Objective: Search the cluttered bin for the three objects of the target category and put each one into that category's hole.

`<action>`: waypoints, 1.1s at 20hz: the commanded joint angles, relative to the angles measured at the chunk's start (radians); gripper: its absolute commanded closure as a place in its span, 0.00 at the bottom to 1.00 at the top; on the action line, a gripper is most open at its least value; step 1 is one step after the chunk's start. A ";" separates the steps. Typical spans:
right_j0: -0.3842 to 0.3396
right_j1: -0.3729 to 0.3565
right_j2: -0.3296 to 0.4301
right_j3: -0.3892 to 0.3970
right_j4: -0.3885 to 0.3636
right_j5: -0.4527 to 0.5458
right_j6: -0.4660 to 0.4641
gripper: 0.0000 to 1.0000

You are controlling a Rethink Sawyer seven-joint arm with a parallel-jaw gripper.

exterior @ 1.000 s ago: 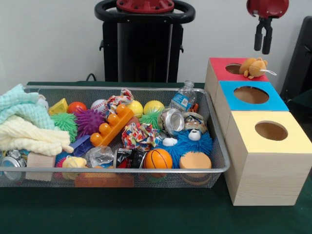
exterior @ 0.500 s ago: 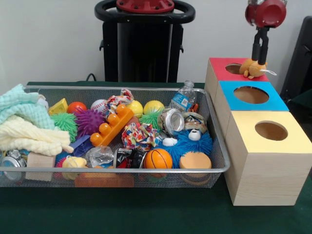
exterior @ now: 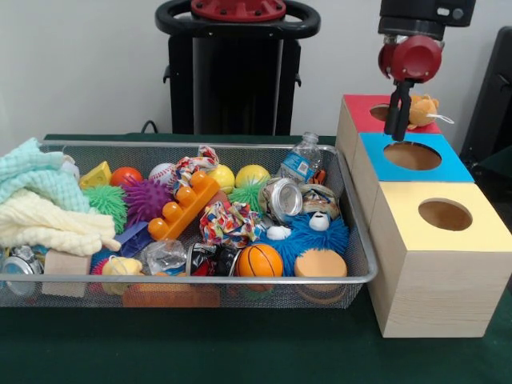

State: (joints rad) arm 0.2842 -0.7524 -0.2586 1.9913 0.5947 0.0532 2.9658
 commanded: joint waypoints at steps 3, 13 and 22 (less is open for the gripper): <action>0.046 0.107 0.069 -0.009 0.070 -0.019 0.183 0.00; 0.242 0.058 -0.214 -0.165 -0.047 0.438 0.138 0.00; 0.314 0.048 -0.359 -0.281 -0.170 0.652 0.138 0.00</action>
State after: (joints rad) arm 0.6292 -0.7016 -0.5425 1.8119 0.4799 0.6462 2.9658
